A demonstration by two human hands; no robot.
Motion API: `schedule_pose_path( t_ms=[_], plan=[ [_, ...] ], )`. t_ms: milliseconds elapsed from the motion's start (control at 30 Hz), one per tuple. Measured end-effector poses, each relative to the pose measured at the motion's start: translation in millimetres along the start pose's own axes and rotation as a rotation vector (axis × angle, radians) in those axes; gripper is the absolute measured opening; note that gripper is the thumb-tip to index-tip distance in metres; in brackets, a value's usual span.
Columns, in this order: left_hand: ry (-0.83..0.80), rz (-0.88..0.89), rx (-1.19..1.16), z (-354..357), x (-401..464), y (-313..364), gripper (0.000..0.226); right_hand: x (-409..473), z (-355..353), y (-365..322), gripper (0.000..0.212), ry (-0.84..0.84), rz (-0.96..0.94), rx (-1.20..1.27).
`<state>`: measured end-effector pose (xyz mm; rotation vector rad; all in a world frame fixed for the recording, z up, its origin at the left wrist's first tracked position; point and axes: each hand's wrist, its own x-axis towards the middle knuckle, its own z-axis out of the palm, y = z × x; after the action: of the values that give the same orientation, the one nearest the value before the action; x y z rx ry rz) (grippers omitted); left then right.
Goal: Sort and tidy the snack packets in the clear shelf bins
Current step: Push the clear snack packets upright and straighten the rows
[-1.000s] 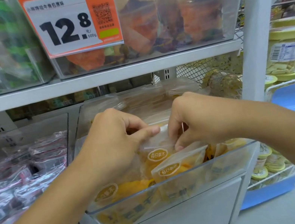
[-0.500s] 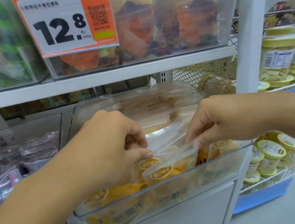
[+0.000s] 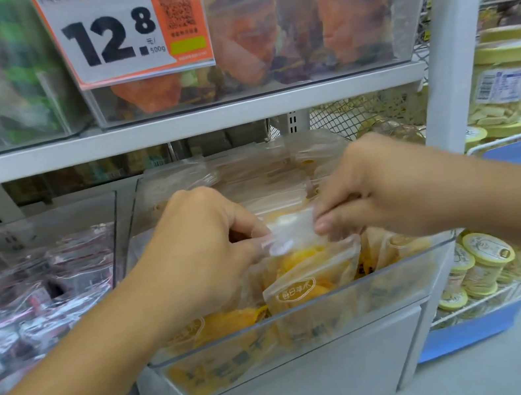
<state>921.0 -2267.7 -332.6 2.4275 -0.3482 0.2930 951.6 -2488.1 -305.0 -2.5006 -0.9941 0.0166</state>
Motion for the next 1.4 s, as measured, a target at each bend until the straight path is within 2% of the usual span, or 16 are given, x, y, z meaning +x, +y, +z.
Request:
schedule_pose_path(
  t_ms=[67,200,300,367,400,467,500,567,700,900,967,1067,1200,1300,1400],
  plan=[
    [-0.059,0.022,0.057,-3.0,2.0,-1.7,0.011,8.6,5.1,-3.3,0.043,-0.105,0.026,-0.155],
    [-0.203,0.024,0.114,-16.1,2.2,-6.0,0.020,20.4,14.8,1.2,0.028,-0.252,0.024,-0.286],
    [-0.165,0.076,0.110,-17.4,-1.0,-4.3,0.041,16.6,14.2,-2.6,0.033,-0.318,0.032,-0.264],
    [-0.148,0.176,0.148,-14.4,-1.6,-5.1,0.049,8.4,-1.8,-5.7,0.023,-0.221,0.041,-0.130],
    [-0.162,0.217,0.171,-12.7,-2.0,-5.7,0.050,5.0,-10.0,-2.9,0.022,-0.095,0.059,-0.044],
    [-0.177,0.279,0.204,-11.8,-2.0,-6.7,0.040,0.2,-18.5,6.4,0.026,0.165,0.085,0.007],
    [-0.161,0.307,0.245,-11.0,-1.2,-7.9,0.032,1.0,-15.8,11.1,0.020,0.203,0.080,-0.050],
    [-0.163,0.333,0.336,-9.2,-1.3,-2.7,0.024,2.7,-4.8,17.9,0.016,0.152,0.061,-0.155],
    [-0.208,0.333,0.389,-10.4,-3.8,3.1,0.028,5.3,-3.6,20.7,0.004,0.101,0.043,-0.165],
    [-0.229,0.337,0.365,-12.7,-13.8,11.0,0.033,34.4,-1.2,8.1,0.019,-0.178,0.070,-0.248],
    [-0.191,0.400,0.411,-15.3,-11.1,9.2,0.046,42.9,-6.1,6.0,0.022,-0.321,0.134,-0.189],
    [-0.175,0.355,0.386,-16.3,-13.5,-1.0,0.062,49.5,-6.6,5.7,0.007,-0.439,0.156,-0.091],
    [-0.014,0.255,0.247,-18.6,-13.7,-8.8,0.024,52.9,0.5,5.4,0.015,-0.406,0.159,-0.102],
    [0.028,0.169,0.217,-19.0,-10.8,-12.8,0.029,53.3,5.1,2.3,0.014,-0.344,0.077,-0.212],
    [-0.002,0.119,0.210,-13.3,-8.2,-11.4,0.030,49.6,5.1,2.3,0.012,-0.332,-0.003,-0.193]
  ],
)
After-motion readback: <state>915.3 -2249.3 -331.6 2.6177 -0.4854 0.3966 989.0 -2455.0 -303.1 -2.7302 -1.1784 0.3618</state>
